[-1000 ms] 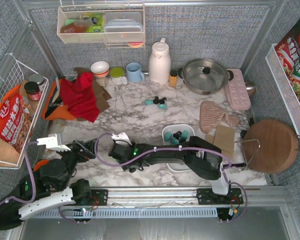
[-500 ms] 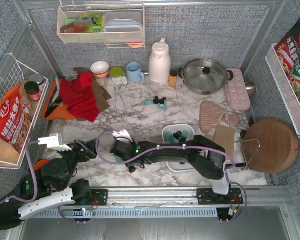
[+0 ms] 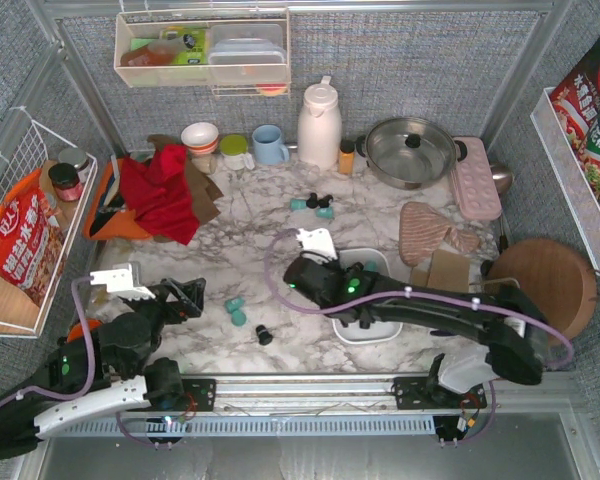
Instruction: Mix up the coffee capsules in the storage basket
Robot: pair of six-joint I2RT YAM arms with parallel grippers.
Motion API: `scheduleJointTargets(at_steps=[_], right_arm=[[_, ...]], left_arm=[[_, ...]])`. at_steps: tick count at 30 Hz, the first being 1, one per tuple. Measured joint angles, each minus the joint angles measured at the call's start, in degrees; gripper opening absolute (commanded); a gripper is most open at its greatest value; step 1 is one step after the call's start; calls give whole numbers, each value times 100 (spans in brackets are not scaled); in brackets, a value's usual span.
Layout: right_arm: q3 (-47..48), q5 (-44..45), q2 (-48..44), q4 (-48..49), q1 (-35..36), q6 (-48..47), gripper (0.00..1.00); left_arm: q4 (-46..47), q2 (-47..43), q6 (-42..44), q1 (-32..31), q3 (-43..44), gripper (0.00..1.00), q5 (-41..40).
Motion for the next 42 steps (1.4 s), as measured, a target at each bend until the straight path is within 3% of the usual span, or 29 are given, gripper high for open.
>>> scheduleJointTargets(at_steps=[9,15,23,28,42], right_arm=[[-1340,479,-1580,-634,-396,546,44],[-1716,354,-1963,-876,-476,702,47],[-1912,-87,-2159,-1091,-476,778,67],[-2000,-348,-2240,-1241,-476,800,78],[-2229,-586,-2774,-1353,-476,811,78]], left_arm=[[293,686,90,0,-138,98,348],[999,2090,153,0,-498,99,1207],[1318,3803,260,0,-190,99,2664],[1344,4100,354,-2,-433,99,3241],[1596,4218,-197,0,-1010,85,3456]])
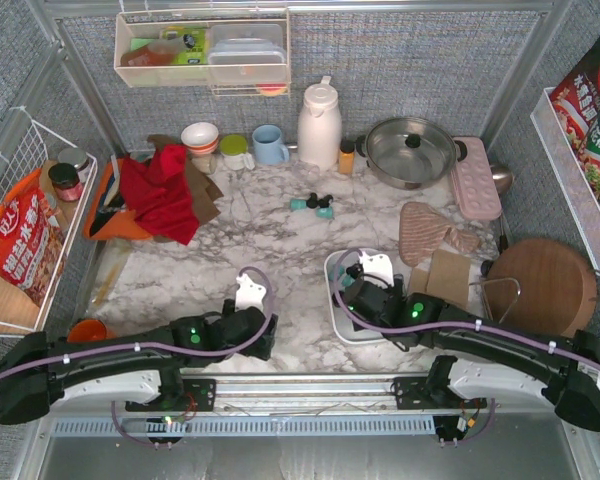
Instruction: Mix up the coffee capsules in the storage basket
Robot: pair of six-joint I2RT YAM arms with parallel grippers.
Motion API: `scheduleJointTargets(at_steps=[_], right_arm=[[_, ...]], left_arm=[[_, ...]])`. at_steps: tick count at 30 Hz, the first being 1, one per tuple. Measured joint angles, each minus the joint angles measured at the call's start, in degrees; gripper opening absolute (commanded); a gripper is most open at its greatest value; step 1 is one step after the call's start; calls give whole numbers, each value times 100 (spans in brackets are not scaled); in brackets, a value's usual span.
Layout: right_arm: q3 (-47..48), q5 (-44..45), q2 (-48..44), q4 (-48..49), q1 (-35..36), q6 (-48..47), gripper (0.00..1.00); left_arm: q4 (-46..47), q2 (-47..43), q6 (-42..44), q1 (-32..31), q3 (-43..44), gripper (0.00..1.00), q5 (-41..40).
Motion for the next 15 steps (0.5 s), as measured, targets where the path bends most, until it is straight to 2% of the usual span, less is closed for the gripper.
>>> scheduleJointTargets(at_steps=[8,15], right_arm=[[-105,-131,-186,11,0,52,78],[-138,-223,-234,46,0,85,78]], left_arm=[[332,494,-149,2,-114,80,-142],[658,931,-35,90,-103,84,-348]])
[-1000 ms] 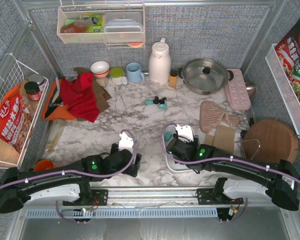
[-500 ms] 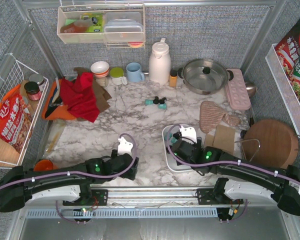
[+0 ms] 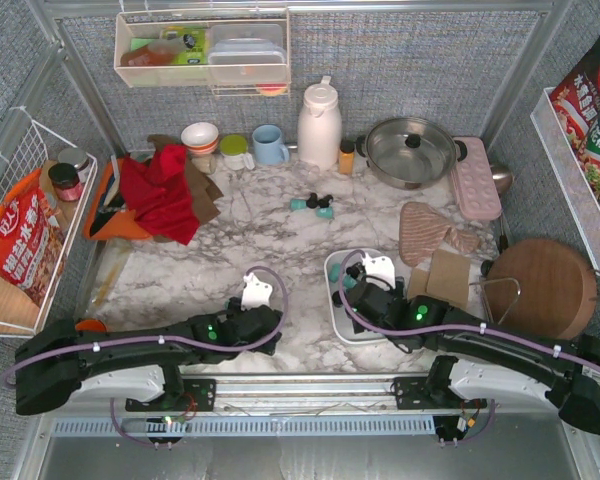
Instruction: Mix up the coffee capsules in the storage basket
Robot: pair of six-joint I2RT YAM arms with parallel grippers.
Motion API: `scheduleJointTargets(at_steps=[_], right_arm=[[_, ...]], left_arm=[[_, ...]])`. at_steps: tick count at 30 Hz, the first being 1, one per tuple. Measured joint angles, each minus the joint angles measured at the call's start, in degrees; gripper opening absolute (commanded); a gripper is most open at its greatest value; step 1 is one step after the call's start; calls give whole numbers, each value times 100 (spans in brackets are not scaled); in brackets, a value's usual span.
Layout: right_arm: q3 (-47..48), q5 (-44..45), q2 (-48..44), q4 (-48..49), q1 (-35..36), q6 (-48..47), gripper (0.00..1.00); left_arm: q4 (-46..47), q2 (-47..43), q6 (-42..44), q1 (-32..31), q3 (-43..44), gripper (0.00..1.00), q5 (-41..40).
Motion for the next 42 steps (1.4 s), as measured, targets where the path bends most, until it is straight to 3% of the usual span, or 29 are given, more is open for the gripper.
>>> scheduleJointTargets(at_steps=[7,16,22,32,42], right_arm=[[-63,-50,24,37,0,-2,78],[-63,-59,127,120,0,-26,78],[-63,-66,195,125,0,-81,78],[28,-76,269,142,0,-131,78],[153,-83,361,170,0,-179,78]], left_arm=[[376,-57,361,256,-140,85,87],[968,28,756,608,-459,80,791],[1237,195,826,656,-450,67,920],[1005,260,780,691,-317,53,861],[691,22,772,688,24,51,885]])
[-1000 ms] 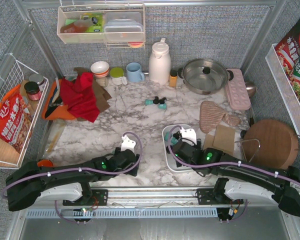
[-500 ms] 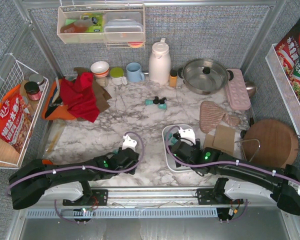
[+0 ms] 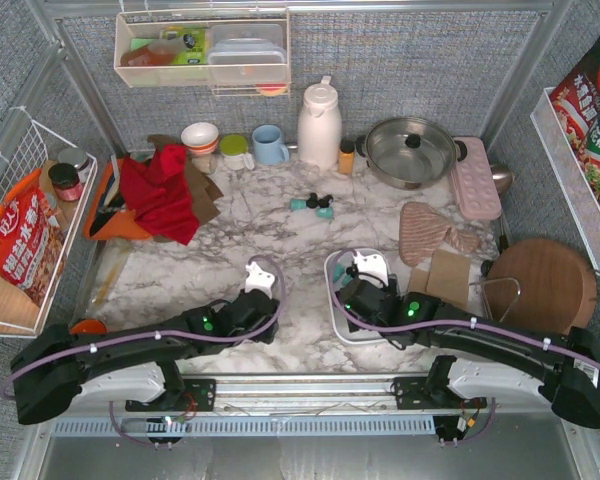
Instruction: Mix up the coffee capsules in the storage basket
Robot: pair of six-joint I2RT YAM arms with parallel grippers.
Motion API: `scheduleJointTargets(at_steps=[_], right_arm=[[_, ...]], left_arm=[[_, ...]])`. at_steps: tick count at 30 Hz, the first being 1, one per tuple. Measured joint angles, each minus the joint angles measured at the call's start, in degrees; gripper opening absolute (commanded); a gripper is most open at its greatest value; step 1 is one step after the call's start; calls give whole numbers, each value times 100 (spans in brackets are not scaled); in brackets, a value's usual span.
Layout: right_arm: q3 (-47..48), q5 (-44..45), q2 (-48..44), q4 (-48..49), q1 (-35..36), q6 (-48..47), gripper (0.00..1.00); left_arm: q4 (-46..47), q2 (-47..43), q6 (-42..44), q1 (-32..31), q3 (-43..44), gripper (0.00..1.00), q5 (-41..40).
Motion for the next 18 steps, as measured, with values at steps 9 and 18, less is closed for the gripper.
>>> scheduleJointTargets(at_steps=[9,18], right_arm=[[9,-28,-212,33,0,9,78],[-254,546,-1451,-282,0,243,78]], left_arm=[[861,-122,627,0,619,51,-234],[2341,933,1202,-42,1246,54,730]])
